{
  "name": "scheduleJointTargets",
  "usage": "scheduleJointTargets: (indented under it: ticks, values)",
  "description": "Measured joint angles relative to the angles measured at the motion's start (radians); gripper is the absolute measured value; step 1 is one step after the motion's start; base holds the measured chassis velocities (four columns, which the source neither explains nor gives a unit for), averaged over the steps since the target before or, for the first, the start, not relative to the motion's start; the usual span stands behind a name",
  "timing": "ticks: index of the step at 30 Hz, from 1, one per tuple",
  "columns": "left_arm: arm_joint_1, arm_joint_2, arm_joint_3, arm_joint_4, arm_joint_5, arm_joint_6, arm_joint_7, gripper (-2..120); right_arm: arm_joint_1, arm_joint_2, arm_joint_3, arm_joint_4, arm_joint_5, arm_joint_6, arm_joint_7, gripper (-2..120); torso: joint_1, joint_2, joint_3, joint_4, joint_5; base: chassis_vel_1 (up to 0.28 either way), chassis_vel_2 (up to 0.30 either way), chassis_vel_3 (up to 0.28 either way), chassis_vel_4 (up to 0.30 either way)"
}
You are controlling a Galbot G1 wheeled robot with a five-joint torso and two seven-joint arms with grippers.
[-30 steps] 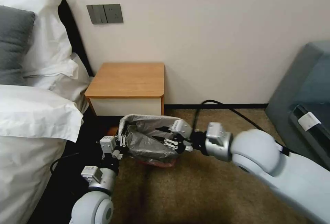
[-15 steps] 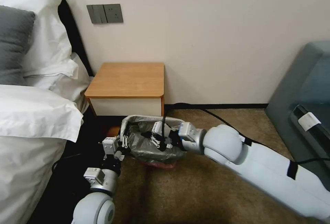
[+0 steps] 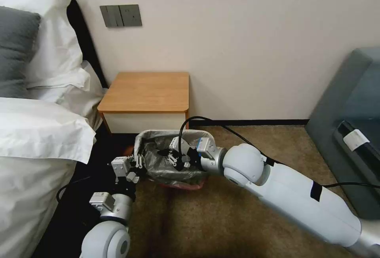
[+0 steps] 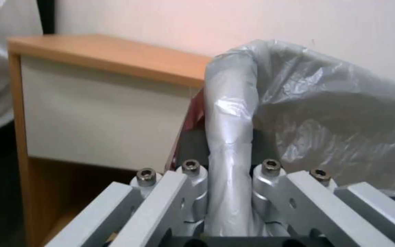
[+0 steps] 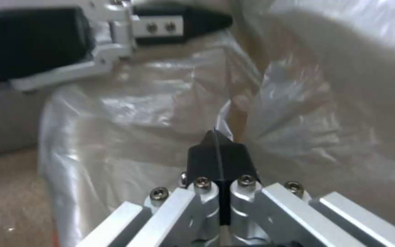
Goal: Pick up the garbage bag from the table and place it over the trash can.
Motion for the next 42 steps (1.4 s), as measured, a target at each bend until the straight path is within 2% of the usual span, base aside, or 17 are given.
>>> scheduleJointTargets:
  ticks: [2, 8, 13, 30, 42]
  values:
    - [-0.005, 0.004, -0.001, 0.002, 0.063, -0.017, 0.020, 7, 0.011, 0.001, -0.009, -0.007, -0.011, -0.015, 0.015, 0, 0.000, 0.000, 0.000, -0.0001, 0.0000, 0.000, 0.000, 0.000, 0.000]
    - [-0.004, 0.006, 0.004, 0.003, 0.106, -0.021, 0.047, 7, 0.037, -0.001, -0.047, -0.007, -0.071, -0.048, 0.033, 0, 0.000, 0.000, 0.000, -0.0001, 0.0000, 0.000, 0.000, 0.000, 0.000]
    - [-0.004, 0.007, 0.008, -0.001, 0.114, -0.022, 0.057, 7, 0.051, 0.010, -0.073, -0.014, -0.116, -0.086, 0.050, 0, 0.000, 0.000, 0.000, -0.0001, 0.0001, 0.000, 0.000, 0.000, 0.000]
    - [0.002, 0.007, 0.009, -0.008, 0.195, -0.066, 0.096, 7, 0.083, 0.033, -0.122, -0.083, -0.178, -0.134, 0.053, 0, 0.000, 0.000, 0.000, 0.0000, 0.0000, 0.000, 0.000, 0.000, 0.000]
    - [0.014, 0.005, 0.013, -0.024, 0.193, -0.067, 0.105, 7, 0.083, 0.046, -0.113, -0.150, -0.250, -0.135, 0.017, 0, 0.000, 0.000, 0.000, -0.0001, 0.0001, 0.000, 0.000, 0.000, 0.000]
